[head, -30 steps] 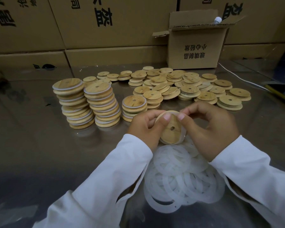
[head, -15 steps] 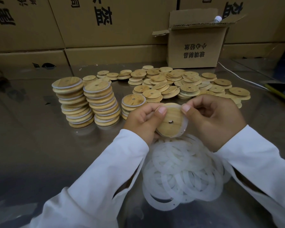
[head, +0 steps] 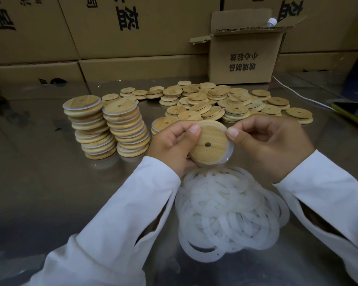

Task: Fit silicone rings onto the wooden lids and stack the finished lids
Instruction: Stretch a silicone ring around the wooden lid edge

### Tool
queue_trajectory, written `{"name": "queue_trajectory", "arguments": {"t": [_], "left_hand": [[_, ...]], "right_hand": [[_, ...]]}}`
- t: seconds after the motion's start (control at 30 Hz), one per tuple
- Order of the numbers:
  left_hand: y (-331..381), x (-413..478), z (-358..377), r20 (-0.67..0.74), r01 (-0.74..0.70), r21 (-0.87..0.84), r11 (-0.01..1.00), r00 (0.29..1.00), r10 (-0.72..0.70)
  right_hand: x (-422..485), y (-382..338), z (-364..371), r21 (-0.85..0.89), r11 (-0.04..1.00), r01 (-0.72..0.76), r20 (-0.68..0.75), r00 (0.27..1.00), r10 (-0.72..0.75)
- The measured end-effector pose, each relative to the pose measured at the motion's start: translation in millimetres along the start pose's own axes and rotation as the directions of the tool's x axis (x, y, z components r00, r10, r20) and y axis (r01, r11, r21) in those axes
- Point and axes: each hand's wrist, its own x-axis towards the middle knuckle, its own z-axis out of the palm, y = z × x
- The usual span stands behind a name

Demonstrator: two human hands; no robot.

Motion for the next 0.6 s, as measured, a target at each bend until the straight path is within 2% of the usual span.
{"name": "queue_trajectory", "arguments": {"t": [0.13,0.3,0.47,0.6], "left_hand": [[-1.7,-1.4,0.4,0.016,-0.028,0.01,1.0,0.999,0.028],[-6.5,-1.6,2.0,-0.023,-0.033,0.037,0.999,0.999,0.034],[-4.7,0.3,1.9,-0.109,-0.015,0.0,1.0,0.994,0.015],[-3.9,0.0,3.5,-0.108,0.007,-0.042,0.999,0.994,-0.011]], "right_hand": [[-2.3,1.6,0.4,0.118,0.993,-0.031,0.007,1.0,0.03],[-5.6,5.5,6.4,0.189,0.981,-0.044,-0.066,0.996,0.057],[-11.0,5.7,12.5,0.144,0.989,-0.024,-0.069,0.997,0.034],[-12.1,6.1,12.3,0.076,0.997,-0.028,-0.101,0.994,0.036]]}}
